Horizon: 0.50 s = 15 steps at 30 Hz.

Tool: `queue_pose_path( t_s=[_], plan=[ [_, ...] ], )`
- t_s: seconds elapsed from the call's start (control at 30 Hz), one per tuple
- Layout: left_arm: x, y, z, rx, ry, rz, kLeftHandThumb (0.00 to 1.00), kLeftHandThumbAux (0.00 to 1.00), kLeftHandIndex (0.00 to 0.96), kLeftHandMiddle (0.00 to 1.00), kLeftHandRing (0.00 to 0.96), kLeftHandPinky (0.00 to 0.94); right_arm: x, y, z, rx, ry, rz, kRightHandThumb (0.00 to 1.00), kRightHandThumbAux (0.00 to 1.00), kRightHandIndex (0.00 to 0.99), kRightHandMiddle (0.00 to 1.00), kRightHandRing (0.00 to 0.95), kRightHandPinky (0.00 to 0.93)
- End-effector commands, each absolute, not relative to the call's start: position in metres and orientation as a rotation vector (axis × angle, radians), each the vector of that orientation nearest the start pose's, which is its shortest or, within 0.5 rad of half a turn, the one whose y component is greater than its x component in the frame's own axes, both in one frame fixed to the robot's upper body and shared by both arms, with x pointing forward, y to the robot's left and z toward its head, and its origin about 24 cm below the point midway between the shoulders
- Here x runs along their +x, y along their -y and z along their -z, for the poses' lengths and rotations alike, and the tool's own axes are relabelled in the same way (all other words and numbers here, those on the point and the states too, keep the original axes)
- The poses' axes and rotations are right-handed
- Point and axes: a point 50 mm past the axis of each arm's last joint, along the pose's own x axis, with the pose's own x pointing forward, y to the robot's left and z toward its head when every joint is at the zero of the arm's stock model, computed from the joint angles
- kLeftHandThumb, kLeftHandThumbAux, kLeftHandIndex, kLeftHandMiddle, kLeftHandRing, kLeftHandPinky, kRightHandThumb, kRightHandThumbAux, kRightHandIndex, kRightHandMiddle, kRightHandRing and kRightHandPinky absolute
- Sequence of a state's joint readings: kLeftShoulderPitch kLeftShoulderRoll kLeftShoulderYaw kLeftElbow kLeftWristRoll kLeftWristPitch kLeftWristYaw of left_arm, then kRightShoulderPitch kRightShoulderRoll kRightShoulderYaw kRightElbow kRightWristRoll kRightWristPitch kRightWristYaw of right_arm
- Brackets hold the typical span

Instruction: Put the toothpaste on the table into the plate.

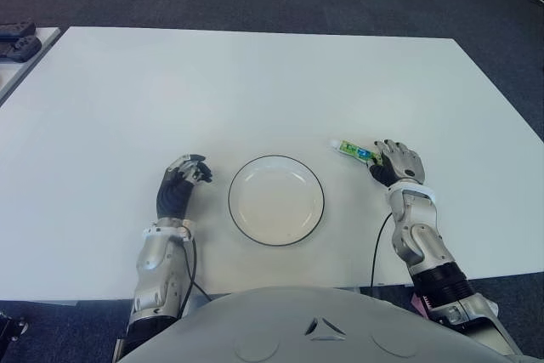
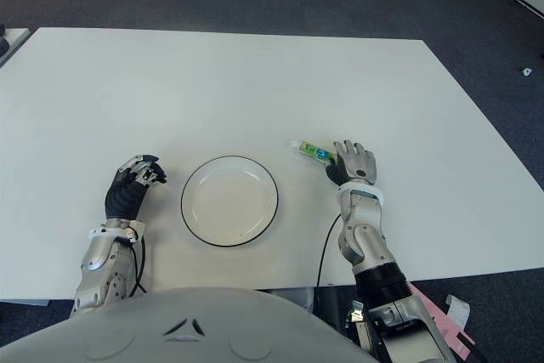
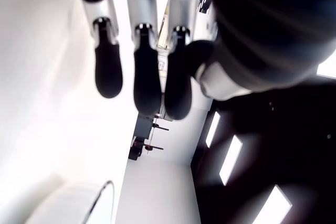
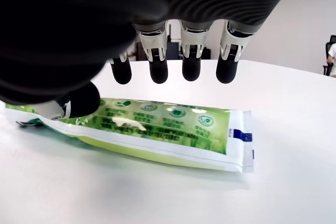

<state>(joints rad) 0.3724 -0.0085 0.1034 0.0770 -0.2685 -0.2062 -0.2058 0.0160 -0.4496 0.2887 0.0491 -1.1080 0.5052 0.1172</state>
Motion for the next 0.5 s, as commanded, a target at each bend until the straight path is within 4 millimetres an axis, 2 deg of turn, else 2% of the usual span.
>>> queue_pose_path(
  t_s=[0.03,0.2,0.5],
  plan=[
    [0.145,-0.188,0.043,-0.274,-0.281,-0.092,0.716,0.718,0.436,0.574,0.560,0.535,0.236,0.225,0.006,-1.555,-0.520,-0.053,0.713,0.211,0.000,0.000,0.000,0.000],
    [0.144,-0.189,0.043,-0.277,-0.280,-0.095,0.716,0.718,0.436,0.571,0.558,0.535,0.235,0.227,0.024,-1.560,-0.562,-0.083,0.684,0.188,0.000,0.000,0.000,0.000],
    [0.143,-0.189,0.043,-0.279,-0.298,-0.116,0.718,0.716,0.436,0.575,0.564,0.539,0.228,0.219,0.036,-1.564,-0.588,-0.154,0.643,0.155,0.000,0.000,0.000,0.000]
  ],
)
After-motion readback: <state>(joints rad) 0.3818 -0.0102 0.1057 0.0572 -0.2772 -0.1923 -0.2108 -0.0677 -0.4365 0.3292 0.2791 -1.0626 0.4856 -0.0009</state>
